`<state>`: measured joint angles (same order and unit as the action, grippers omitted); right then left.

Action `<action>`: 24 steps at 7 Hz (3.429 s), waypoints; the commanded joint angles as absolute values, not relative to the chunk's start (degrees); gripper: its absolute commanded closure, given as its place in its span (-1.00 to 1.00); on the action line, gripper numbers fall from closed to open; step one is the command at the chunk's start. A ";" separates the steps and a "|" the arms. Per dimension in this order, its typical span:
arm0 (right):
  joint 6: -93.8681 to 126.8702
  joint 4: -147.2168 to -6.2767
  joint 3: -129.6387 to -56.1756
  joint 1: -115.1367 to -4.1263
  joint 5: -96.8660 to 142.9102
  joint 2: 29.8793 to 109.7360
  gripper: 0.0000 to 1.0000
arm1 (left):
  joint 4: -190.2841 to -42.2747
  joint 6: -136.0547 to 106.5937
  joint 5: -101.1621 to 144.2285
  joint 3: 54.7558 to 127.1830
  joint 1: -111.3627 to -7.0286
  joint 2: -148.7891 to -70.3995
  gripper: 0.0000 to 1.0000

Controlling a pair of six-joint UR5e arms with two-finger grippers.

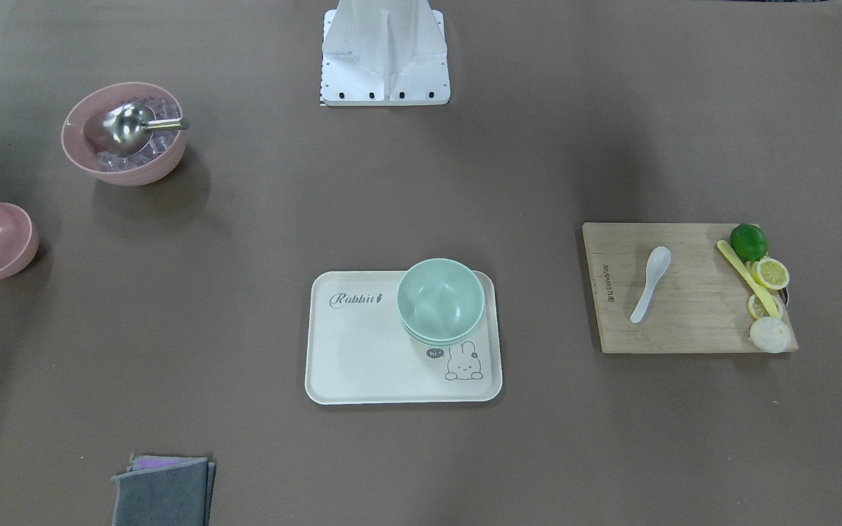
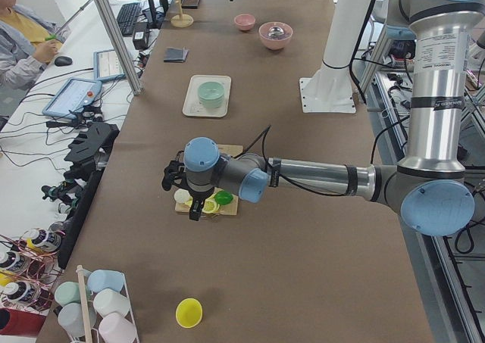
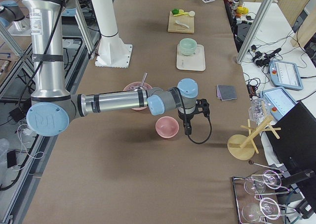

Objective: Stack pink bowl on green and place spoon

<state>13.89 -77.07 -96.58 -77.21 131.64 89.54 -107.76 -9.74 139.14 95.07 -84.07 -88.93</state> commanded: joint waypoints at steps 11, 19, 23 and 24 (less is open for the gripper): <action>14.06 -76.90 -95.98 -76.82 131.66 89.47 -1.00 | -110.57 -14.59 136.84 96.15 -84.02 -87.64 -0.96; 13.97 -76.64 -94.84 -70.85 131.92 89.73 -1.00 | -111.53 -14.59 140.71 95.80 -83.94 -85.43 -0.96; 13.89 -62.76 -84.38 -68.83 132.10 90.44 -0.95 | -111.53 -15.46 140.71 96.06 -83.93 -85.96 -0.96; 13.97 -62.67 -84.29 -67.60 132.27 90.44 -0.95 | -111.53 -19.38 140.71 96.67 -83.85 -86.22 -0.96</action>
<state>13.98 -63.45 -84.89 -68.76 132.11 90.40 -111.53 -16.30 140.71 96.16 -83.90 -85.97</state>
